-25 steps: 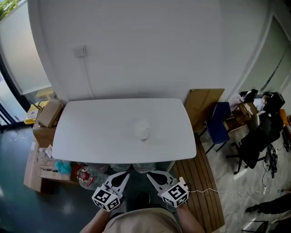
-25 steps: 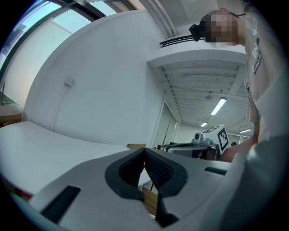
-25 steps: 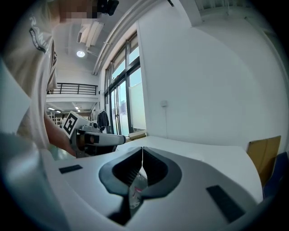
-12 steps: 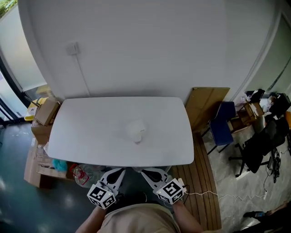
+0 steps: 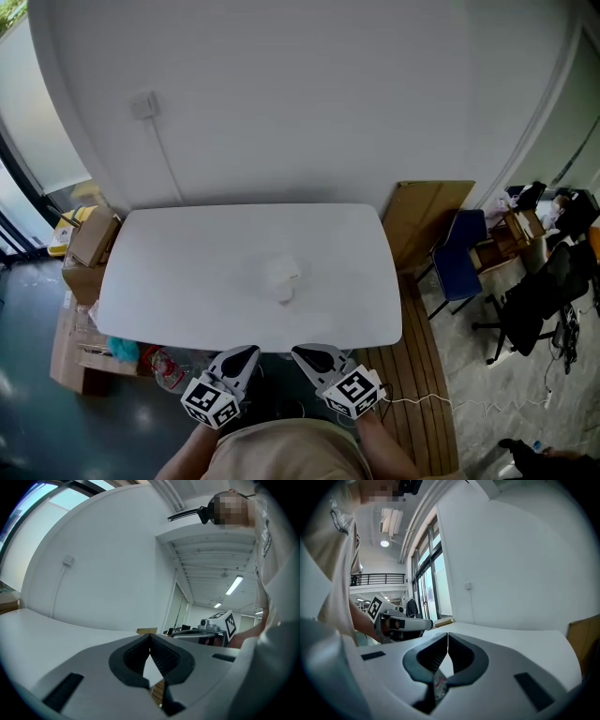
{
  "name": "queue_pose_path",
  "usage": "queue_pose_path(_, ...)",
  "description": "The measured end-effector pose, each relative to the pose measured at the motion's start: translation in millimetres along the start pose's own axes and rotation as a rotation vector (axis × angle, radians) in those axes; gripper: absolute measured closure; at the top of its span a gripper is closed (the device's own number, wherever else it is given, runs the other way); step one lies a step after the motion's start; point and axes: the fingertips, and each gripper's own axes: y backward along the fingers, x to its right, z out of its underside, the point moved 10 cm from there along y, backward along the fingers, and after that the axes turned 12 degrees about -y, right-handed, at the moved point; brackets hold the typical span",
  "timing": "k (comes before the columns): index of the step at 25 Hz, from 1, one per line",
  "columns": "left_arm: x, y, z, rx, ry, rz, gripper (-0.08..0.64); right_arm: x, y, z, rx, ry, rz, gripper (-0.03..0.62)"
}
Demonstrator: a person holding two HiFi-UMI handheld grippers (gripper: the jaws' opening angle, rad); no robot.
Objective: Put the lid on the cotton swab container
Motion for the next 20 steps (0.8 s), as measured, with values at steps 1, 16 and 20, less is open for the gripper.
queue_pose_path(1,-4,-3,0,0.0,0.003,0.007,0.546,2,-2,-1,-0.003,-0.003,0.006,0.575)
queue_pose_path(16,-122,-51,-13,0.026,0.004,0.09,0.546,51,-89,-52,-0.034,0.024,0.11,0.575)
queue_pose_path(20,-158,-61,-16,0.027,-0.008,0.11,0.546,63,-114,-66,-0.022,0.025,0.148,0.575)
